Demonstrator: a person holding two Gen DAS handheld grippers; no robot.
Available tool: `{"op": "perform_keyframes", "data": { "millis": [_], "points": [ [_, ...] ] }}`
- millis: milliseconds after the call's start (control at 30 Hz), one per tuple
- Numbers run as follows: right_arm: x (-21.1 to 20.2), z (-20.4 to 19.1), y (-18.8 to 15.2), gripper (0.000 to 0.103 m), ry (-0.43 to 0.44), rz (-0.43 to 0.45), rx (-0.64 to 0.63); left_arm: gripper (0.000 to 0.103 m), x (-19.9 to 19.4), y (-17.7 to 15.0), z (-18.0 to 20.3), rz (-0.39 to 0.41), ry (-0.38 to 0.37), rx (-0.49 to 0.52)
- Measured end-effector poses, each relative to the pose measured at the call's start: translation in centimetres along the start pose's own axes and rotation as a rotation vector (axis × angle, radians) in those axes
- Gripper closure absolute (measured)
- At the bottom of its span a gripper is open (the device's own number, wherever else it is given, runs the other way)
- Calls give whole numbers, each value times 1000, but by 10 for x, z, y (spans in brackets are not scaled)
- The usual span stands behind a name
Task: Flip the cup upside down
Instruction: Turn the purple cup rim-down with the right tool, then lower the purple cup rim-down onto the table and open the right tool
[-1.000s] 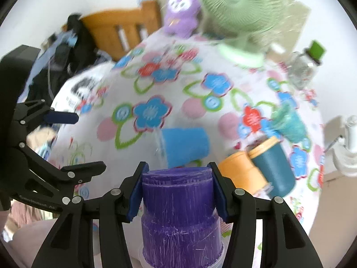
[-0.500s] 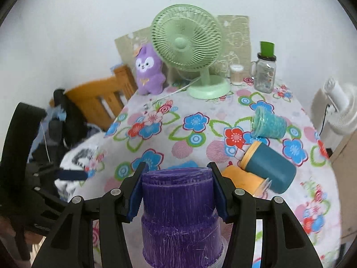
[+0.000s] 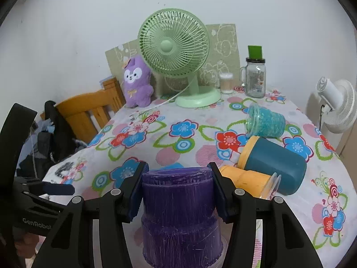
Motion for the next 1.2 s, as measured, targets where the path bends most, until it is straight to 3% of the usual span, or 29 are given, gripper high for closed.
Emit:
{"op": "perform_keyframes", "data": {
  "millis": [467, 667, 733, 900, 1200],
  "points": [
    [19, 9, -25, 46, -22, -24, 39, 5, 22, -5, 5, 10, -8, 27],
    [14, 9, -26, 44, -17, -76, 52, 5, 20, -9, 5, 3, 4, 38],
    [13, 10, -27, 42, -20, -119, 67, 5, 18, -11, 6, -5, 5, 42],
    [7, 18, -29, 22, -40, -198, 119, 5, 12, -18, 5, -42, -1, 35],
    [-13, 10, -10, 18, -76, -309, 119, 5, -16, -16, 8, -90, -11, 29]
  ]
}}
Point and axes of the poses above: each gripper's, at about its wrist camera, not at the fingertips, and x roughly the way its jaws point, z to its right, y to its top, the point moved 3 cm from there along x, roughly the way its jaws point, and after that the axes turned 7 degrees about y, right-handed, at the moved point
